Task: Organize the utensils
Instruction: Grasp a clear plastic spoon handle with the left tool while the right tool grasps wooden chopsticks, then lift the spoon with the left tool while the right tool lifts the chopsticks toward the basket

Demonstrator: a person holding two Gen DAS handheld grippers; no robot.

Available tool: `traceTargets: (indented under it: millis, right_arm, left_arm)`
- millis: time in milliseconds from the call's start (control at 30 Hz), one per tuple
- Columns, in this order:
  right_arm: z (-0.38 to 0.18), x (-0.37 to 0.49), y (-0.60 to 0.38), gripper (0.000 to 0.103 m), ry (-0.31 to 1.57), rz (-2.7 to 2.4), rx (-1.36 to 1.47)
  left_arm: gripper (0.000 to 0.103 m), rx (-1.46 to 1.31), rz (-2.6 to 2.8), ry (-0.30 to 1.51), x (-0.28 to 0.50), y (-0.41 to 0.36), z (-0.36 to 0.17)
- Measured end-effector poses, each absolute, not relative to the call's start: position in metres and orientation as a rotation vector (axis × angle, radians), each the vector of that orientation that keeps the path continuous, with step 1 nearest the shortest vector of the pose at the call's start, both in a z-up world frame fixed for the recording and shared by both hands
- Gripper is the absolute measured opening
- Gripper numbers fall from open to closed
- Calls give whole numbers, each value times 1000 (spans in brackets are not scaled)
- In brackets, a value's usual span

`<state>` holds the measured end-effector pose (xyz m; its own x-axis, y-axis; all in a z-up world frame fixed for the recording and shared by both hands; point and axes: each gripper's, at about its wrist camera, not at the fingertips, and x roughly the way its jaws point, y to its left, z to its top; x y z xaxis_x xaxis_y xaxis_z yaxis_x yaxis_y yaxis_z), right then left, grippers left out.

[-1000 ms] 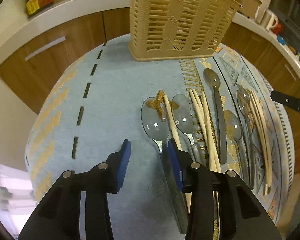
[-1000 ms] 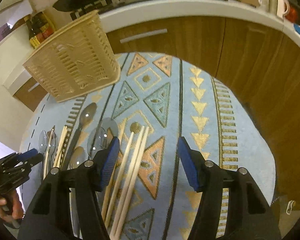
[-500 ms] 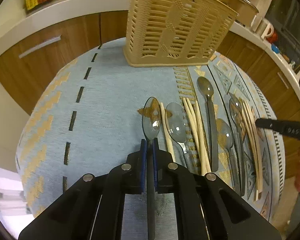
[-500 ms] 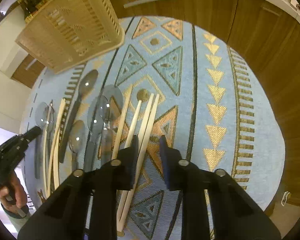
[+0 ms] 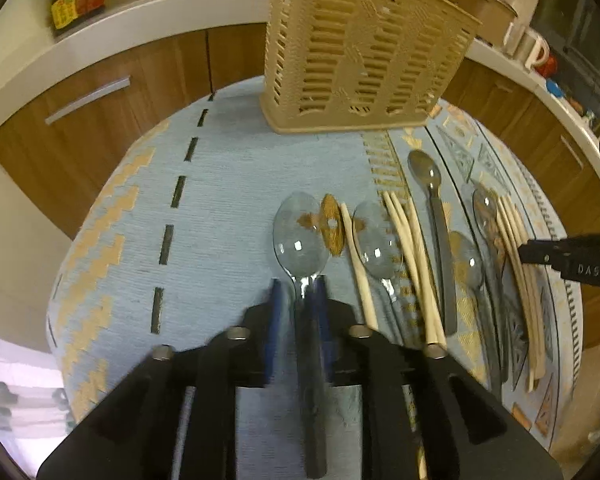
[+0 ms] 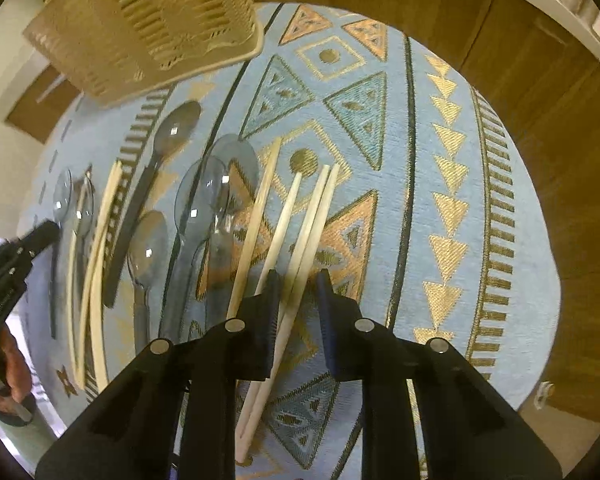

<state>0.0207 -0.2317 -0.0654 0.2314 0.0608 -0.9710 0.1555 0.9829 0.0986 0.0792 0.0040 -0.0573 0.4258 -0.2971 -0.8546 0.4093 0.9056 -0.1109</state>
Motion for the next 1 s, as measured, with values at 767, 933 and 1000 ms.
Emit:
traceTargets:
  millis: [767, 933, 1000]
  right_arm:
    - [-17, 1, -238, 10, 1095, 137, 199]
    - [37, -1, -234, 10, 796, 306, 265]
    - [55, 8, -235, 10, 694, 355, 321]
  left_arm:
    - [10, 12, -497, 752, 65, 17, 27]
    - [10, -49, -522, 628, 67, 17, 61]
    - [10, -59, -524, 576, 70, 14, 75]
